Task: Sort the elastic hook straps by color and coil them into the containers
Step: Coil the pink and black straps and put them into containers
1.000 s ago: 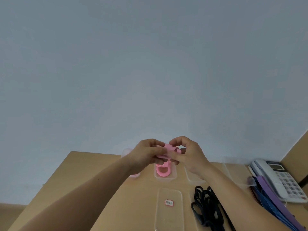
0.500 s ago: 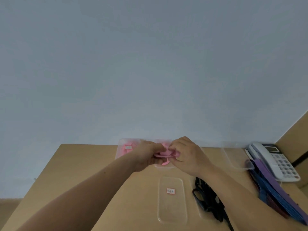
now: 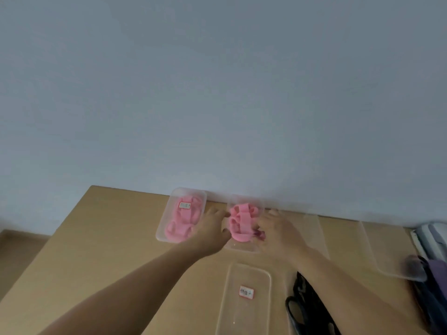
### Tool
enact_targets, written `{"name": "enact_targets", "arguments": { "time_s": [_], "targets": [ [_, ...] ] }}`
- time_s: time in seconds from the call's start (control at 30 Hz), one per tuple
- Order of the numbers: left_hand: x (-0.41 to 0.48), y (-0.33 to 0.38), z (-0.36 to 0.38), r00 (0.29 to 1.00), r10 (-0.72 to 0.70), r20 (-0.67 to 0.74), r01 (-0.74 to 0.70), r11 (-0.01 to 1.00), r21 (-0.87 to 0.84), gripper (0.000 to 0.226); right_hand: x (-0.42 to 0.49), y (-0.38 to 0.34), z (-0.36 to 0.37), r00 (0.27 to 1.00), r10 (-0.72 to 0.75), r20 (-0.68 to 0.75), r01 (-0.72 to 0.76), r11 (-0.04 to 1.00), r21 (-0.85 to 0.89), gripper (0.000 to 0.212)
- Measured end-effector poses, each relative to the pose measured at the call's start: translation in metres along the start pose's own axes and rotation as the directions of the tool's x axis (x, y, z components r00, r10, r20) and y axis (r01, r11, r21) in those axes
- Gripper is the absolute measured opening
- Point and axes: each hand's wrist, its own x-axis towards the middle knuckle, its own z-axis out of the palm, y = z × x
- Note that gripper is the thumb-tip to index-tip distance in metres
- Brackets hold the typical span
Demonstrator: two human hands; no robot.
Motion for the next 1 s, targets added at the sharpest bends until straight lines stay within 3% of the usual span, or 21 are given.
{"name": "enact_targets", "arguments": {
  "time_s": [0.13,0.37,0.57,0.8,1.0],
  "targets": [
    [0.003,-0.008,0.021,0.990,0.144,0.000,-0.141,0.967,0.213,0.050,0.013,0.008,0.025,0.998,-0.037,0.051,0.038,0.999,-0.032,0.019],
    [0.014,-0.012,0.037,0.966,0.258,-0.014,-0.235,0.899,0.369,0.036,0.017,0.016,0.043,0.984,-0.106,0.141,0.115,0.992,-0.055,0.029],
    [0.017,-0.010,0.044,0.970,0.240,0.025,-0.231,0.895,0.381,0.031,0.020,0.017,0.035,0.976,-0.128,0.178,0.124,0.992,0.029,0.033],
    [0.013,-0.005,0.040,0.963,0.254,-0.086,-0.221,0.933,0.284,0.025,0.009,0.021,0.034,0.987,-0.162,0.024,0.161,0.987,0.024,0.024],
    [0.009,-0.004,0.029,0.964,0.224,-0.143,-0.197,0.964,0.181,0.026,0.006,0.009,0.020,0.996,-0.053,-0.074,0.058,0.996,0.069,0.017]
  ]
}}
